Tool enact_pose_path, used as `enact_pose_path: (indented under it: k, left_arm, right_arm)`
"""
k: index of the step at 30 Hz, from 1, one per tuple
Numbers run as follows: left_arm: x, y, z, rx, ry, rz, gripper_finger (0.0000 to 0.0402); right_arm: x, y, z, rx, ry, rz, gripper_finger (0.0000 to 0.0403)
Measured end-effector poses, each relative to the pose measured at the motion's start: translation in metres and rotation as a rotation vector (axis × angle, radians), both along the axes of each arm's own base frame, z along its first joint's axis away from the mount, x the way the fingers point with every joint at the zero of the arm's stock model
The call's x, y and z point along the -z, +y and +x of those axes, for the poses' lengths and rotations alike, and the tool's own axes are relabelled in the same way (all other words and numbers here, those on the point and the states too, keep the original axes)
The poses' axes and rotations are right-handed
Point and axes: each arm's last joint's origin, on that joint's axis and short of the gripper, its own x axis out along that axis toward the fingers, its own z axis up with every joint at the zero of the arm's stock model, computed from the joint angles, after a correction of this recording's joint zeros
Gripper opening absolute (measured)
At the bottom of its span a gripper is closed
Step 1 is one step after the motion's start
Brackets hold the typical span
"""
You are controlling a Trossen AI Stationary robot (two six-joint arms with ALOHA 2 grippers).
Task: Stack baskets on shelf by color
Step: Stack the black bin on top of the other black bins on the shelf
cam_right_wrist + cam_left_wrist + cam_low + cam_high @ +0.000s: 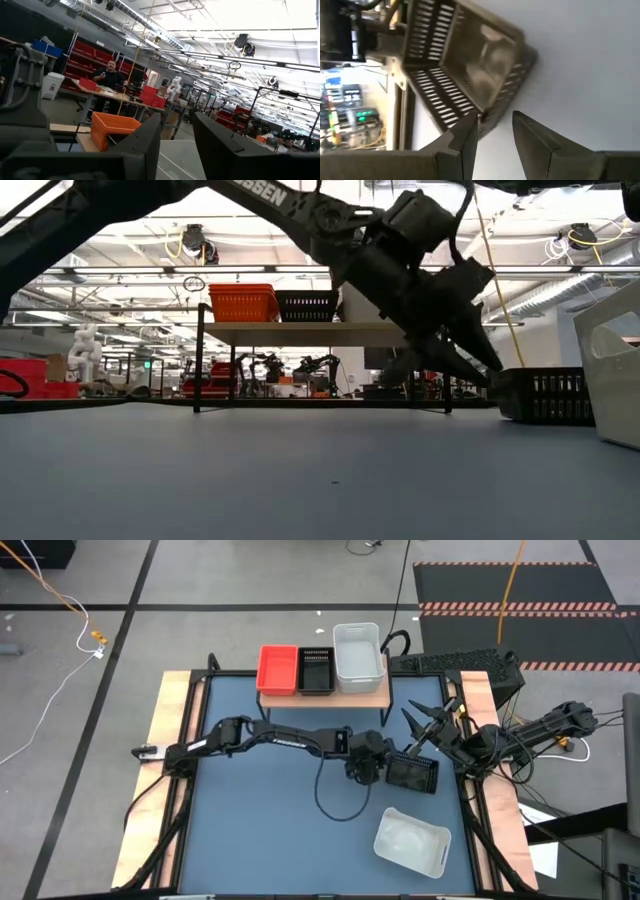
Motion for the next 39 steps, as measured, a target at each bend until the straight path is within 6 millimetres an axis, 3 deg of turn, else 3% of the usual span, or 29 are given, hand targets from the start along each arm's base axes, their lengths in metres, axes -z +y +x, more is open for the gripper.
enact_pose_path:
  k: [12, 22, 29, 32, 39]
  left_arm:
    - [0.024, -0.005, 0.010, 0.048, -0.059, -0.043, 0.0116]
    - [0.027, -0.032, 0.010, 0.090, -0.063, -0.053, 0.0012]
    - [0.021, -0.044, 0.013, -0.132, -0.124, 0.047, 0.0025]
    - [0.012, -0.051, 0.011, -0.249, -0.154, 0.055, 0.0014]
    - [-0.020, -0.075, 0.001, -0.332, -0.179, -0.042, 0.0017]
  right_arm:
    - [0.000, 0.000, 0.000, 0.002, 0.001, -0.001, 0.0109]
    - [0.000, 0.000, 0.000, 0.003, 0.000, 0.002, 0.0109]
    - [-0.001, 0.000, 0.000, 0.002, -0.012, 0.010, 0.0109]
    - [-0.001, 0.000, -0.001, -0.001, -0.027, 0.024, 0.0109]
    - [-0.003, -0.001, -0.003, 0.023, -0.043, 0.053, 0.0109]
